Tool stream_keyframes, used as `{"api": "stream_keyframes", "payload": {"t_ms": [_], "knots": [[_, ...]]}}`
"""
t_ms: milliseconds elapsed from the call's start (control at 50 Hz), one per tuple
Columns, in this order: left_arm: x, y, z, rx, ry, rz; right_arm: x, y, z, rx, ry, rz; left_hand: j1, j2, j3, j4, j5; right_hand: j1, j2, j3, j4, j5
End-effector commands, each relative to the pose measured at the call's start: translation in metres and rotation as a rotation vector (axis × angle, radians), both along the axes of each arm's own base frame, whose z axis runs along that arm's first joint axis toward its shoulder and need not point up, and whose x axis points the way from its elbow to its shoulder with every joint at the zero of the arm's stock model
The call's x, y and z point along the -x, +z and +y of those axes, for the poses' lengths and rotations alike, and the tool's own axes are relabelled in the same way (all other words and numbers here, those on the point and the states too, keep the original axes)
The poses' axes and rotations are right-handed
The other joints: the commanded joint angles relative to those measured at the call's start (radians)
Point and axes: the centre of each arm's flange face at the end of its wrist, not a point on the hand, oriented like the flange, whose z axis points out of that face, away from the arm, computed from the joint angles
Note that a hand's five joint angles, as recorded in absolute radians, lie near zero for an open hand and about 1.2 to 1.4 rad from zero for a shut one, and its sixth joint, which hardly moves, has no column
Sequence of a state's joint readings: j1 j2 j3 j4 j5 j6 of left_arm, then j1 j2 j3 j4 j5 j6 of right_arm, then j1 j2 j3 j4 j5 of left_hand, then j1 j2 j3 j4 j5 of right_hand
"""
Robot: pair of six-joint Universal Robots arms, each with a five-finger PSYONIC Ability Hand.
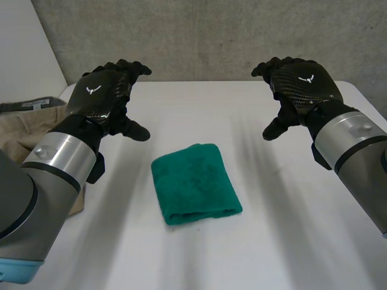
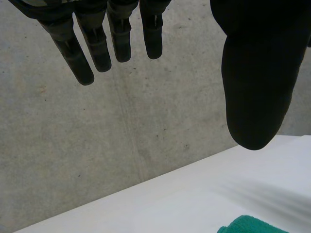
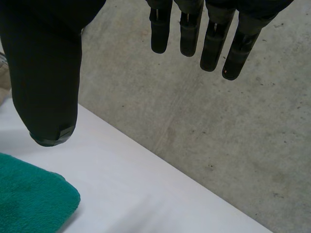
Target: Fold the laundry.
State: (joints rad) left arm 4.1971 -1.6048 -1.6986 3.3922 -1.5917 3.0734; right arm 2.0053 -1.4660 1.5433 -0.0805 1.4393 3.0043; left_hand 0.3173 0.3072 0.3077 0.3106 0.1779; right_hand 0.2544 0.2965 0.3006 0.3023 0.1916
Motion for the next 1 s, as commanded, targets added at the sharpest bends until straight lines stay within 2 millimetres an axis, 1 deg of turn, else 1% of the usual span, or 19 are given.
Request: {"api": "stream_keyframes", "payload": {"t_ms": [20,180,400,1000], "knots": [[0.0022,-0.0038,0.0018,0.003,-0.008,0.008,-0.0023,-0.0066,-0.0028,-0.006,0.011,0.022,-0.142,-0.132,-0.132,-0.135,-0.177,-0.080,-0.122,-0.126,-0.128,-0.192],[0.0024,-0.0006,0.0012,0.010,-0.006,0.007,0.0017,-0.0052,-0.0076,-0.001,-0.018,0.015,-0.142,-0.132,-0.132,-0.135,-0.177,-0.080,-0.122,-0.126,-0.128,-0.192],[0.0017,0.0013,-0.0002,0.042,0.003,-0.038,0.0007,-0.0053,-0.0060,-0.002,-0.009,0.017,-0.142,-0.132,-0.132,-0.135,-0.177,-0.080,-0.122,-0.126,-0.128,-0.192],[0.0033,-0.0029,-0.0009,0.030,-0.002,-0.049,-0.0022,-0.0043,-0.0061,0.003,0.003,0.018,-0.142,-0.132,-0.132,-0.135,-0.177,-0.080,-0.122,-0.126,-0.128,-0.192]]}}
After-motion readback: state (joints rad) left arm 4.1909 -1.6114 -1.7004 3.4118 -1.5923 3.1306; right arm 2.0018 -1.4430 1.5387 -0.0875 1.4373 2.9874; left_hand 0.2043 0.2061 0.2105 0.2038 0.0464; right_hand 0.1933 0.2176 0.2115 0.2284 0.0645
